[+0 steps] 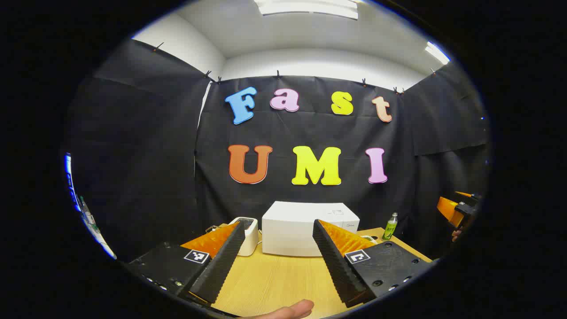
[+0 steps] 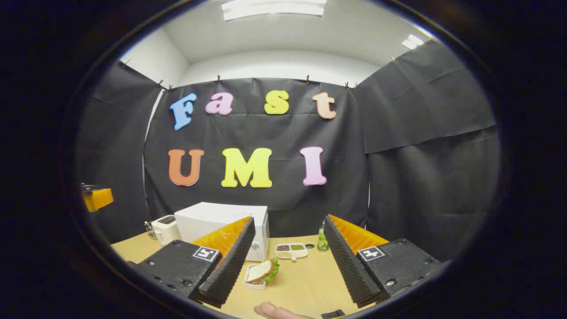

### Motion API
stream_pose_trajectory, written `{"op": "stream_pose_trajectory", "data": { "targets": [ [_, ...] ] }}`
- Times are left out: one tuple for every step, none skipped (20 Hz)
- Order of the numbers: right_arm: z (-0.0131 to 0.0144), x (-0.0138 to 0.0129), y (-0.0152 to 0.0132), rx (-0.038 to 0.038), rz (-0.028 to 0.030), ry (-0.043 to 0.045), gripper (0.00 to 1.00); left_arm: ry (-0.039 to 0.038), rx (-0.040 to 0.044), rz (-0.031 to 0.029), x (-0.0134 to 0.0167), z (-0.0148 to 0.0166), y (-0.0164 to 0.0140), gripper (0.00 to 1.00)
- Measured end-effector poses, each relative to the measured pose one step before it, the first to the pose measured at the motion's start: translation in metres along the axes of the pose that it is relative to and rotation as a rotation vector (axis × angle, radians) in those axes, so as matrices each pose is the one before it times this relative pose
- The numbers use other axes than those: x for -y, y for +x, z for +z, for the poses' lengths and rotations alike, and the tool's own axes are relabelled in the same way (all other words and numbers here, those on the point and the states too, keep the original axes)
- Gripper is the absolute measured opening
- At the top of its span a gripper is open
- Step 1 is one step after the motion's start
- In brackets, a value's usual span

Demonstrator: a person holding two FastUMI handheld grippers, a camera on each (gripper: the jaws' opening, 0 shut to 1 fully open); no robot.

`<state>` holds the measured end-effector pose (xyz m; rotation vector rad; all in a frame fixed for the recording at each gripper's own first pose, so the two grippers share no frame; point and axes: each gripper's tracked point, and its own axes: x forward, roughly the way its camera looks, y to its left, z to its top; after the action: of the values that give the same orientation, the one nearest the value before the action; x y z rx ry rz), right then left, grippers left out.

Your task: Open the microwave oven with the left hand, put the food in, and close the microwave oven.

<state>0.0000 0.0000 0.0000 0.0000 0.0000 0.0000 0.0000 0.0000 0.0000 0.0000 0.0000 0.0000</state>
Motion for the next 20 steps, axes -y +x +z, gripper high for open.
{"op": "stream_pose_trajectory", "data": {
  "targets": [
    [0.00110,0.00190,-0.00107,0.00608,-0.00090,0.00270,0.99,0.00193,0.00539,-0.00685,0.00062,0.00091,-0.00028,0.84],
    [0.00139,0.00246,-0.00018,0.00523,-0.00316,0.00114,0.99,-0.00063,0.00207,-0.00404,-0.00009,-0.00010,0.00062,0.84],
    [0.00066,0.00319,0.00068,0.00871,-0.00589,0.00083,0.99,-0.00338,0.00249,-0.00277,-0.00048,-0.00025,0.00027,0.95],
    [0.00114,0.00233,-0.00050,0.00339,-0.00658,0.00204,0.98,-0.00403,0.00751,-0.00288,0.00000,0.00222,-0.00054,0.95],
    [-0.00113,0.00180,0.00091,0.00060,-0.00407,0.00338,0.99,-0.00461,0.01040,-0.00143,0.00108,0.00196,0.00046,0.95],
    [-0.00127,0.00109,0.00023,-0.00137,-0.00142,0.00099,0.99,-0.00038,0.01012,-0.00466,0.00113,0.00049,0.00009,0.95],
    [-0.00096,0.00077,0.00025,-0.00182,-0.00181,-0.00201,0.99,0.00313,0.00485,-0.00462,0.00154,-0.00028,-0.00024,0.95],
    [-0.00090,0.00151,0.00055,-0.00220,-0.00196,-0.00092,0.99,0.00132,0.00141,-0.00137,-0.00068,-0.00101,-0.00057,0.95],
    [-0.00122,0.00204,0.00176,-0.00307,-0.00286,0.00204,0.99,0.00087,-0.00143,-0.00421,0.00209,-0.00067,-0.00018,0.95],
    [0.00009,0.00163,0.00102,-0.00094,-0.00261,0.00107,0.99,-0.00064,-0.00086,-0.00685,0.00190,0.00010,-0.00083,0.95],
    [-0.00149,0.00263,0.00113,-0.00217,-0.00423,0.00220,0.99,-0.00060,-0.00352,-0.00158,0.00043,0.00042,0.00038,0.95],
    [-0.00019,0.00309,0.00016,0.00061,-0.00346,0.00500,0.99,-0.00166,-0.00184,0.00522,-0.00144,0.00047,0.00118,0.95],
    [0.00061,0.00141,0.00044,0.00280,-0.00075,0.00520,0.99,-0.00128,0.00034,0.00463,-0.00129,0.00213,-0.00007,0.95],
    [0.00062,0.00160,0.00016,0.00055,-0.00038,0.00202,0.99,-0.00024,0.00411,0.00290,-0.00012,0.00022,0.00130,0.95],
    [-0.00223,0.00227,0.00064,-0.00273,-0.00020,-0.00013,0.99,0.00266,0.00366,0.00049,0.00061,0.00073,0.00164,0.95],
    [-0.00034,0.00192,0.00037,-0.00206,0.00019,0.00170,0.99,0.00391,0.00185,0.00011,0.00047,0.00106,0.00033,0.95],
    [0.00013,0.00232,0.00031,0.00270,-0.00207,0.00030,0.99,-0.00966,-0.00142,0.01267,-0.00089,0.00041,0.00251,0.95],
    [0.00081,0.00327,0.00060,0.00373,-0.00971,-0.00519,0.99,-0.01170,0.00163,0.00766,0.00119,-0.00065,0.00636,0.95],
    [0.00117,0.00390,0.00092,0.01177,-0.01139,-0.00351,0.99,-0.00171,0.00377,0.00559,0.00183,0.00034,0.00633,0.95],
    [0.00271,0.00228,-0.00019,0.01724,-0.00527,-0.00154,0.99,0.00448,-0.00018,0.00762,0.00123,-0.00257,0.00769,0.95]
  ]
}}
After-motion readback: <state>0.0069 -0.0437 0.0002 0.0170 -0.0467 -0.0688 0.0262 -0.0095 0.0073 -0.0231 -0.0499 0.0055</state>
